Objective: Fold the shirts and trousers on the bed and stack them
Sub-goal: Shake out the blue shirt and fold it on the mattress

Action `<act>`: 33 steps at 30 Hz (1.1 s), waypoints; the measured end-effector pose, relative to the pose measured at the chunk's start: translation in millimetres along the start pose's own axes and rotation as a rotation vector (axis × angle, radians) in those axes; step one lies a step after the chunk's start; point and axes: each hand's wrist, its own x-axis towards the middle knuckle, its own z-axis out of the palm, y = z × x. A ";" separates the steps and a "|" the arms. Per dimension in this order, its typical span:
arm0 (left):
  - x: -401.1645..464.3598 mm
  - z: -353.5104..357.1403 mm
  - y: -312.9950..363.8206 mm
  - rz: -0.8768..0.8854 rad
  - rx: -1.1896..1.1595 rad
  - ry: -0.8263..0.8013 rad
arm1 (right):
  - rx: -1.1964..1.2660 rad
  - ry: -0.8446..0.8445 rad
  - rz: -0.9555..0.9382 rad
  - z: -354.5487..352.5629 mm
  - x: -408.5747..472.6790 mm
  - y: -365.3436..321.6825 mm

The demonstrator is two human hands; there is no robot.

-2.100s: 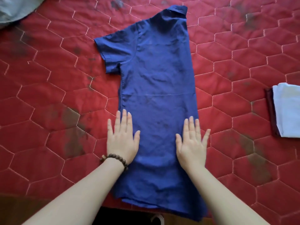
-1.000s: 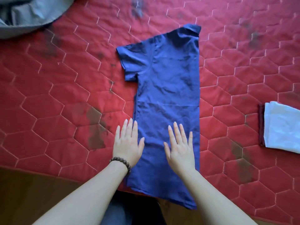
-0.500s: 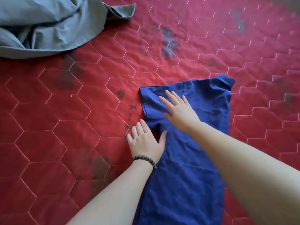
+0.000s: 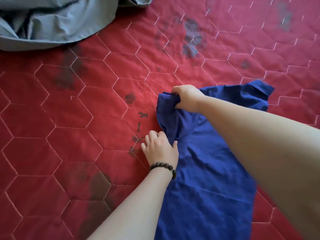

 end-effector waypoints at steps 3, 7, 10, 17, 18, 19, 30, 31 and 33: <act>-7.8 -3.2 1.6 0.194 -0.108 0.042 | 0.164 0.139 -0.097 -13.3 -28.4 15.4; -20.0 -6.4 -1.1 0.528 -0.185 0.090 | 0.182 0.216 -0.120 -14.9 -89.4 62.7; -27.3 -4.4 -7.6 0.696 -0.109 0.072 | 0.048 -0.043 -0.035 1.6 -128.9 94.2; -24.6 3.3 -7.8 0.732 0.061 -0.067 | 0.450 0.241 0.463 43.4 -127.4 95.6; -23.6 5.2 -7.0 0.736 0.079 -0.067 | 0.478 0.209 0.499 46.6 -121.5 92.8; -22.2 7.0 -6.2 0.744 0.098 -0.063 | 0.476 0.172 0.507 48.0 -115.8 89.7; -18.7 9.7 -9.2 0.932 0.113 0.024 | 0.083 0.555 0.326 48.6 -114.9 68.8; -16.2 11.7 -3.2 0.948 0.052 0.087 | 0.065 0.652 0.214 52.4 -118.7 63.8; -8.5 19.3 13.4 0.927 -0.023 0.156 | 0.067 0.692 -0.016 65.6 -121.3 54.9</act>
